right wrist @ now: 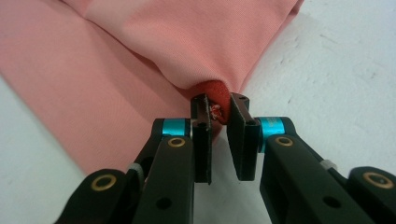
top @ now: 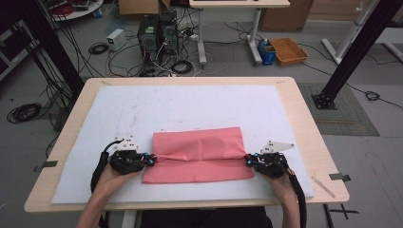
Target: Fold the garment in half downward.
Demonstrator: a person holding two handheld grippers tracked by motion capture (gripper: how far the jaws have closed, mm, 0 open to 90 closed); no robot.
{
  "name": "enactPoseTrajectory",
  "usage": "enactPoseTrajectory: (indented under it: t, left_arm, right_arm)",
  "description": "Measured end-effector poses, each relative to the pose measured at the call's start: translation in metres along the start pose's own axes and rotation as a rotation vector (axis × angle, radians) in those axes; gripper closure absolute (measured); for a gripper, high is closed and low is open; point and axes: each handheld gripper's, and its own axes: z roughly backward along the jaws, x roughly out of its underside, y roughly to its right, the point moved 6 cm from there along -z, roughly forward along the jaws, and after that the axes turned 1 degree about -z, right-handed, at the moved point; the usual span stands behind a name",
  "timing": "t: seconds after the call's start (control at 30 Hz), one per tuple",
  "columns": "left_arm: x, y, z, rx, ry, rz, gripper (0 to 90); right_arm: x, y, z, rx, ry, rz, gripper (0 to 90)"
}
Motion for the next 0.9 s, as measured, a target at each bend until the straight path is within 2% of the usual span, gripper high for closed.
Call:
enactPoseTrajectory:
  t: [0.1, 0.6, 0.83, 0.9]
  left_arm:
    - [0.004, 0.005, 0.003, 0.014, -0.004, -0.008, 81.8]
    - [0.017, 0.022, 0.015, 0.05, -0.005, -0.033, 82.0]
    - [0.022, 0.022, 0.02, 0.075, 0.011, -0.003, 82.1]
    - [0.023, 0.022, 0.021, 0.083, 0.007, -0.006, 82.1]
  right_arm:
    - [0.004, -0.005, 0.004, -0.004, -0.001, 0.011, 80.6]
    - [0.018, -0.019, 0.02, -0.039, 0.011, -0.002, 80.7]
    - [0.025, -0.022, 0.026, -0.071, 0.003, -0.034, 80.9]
    - [0.026, -0.023, 0.027, -0.079, -0.002, -0.04, 81.1]
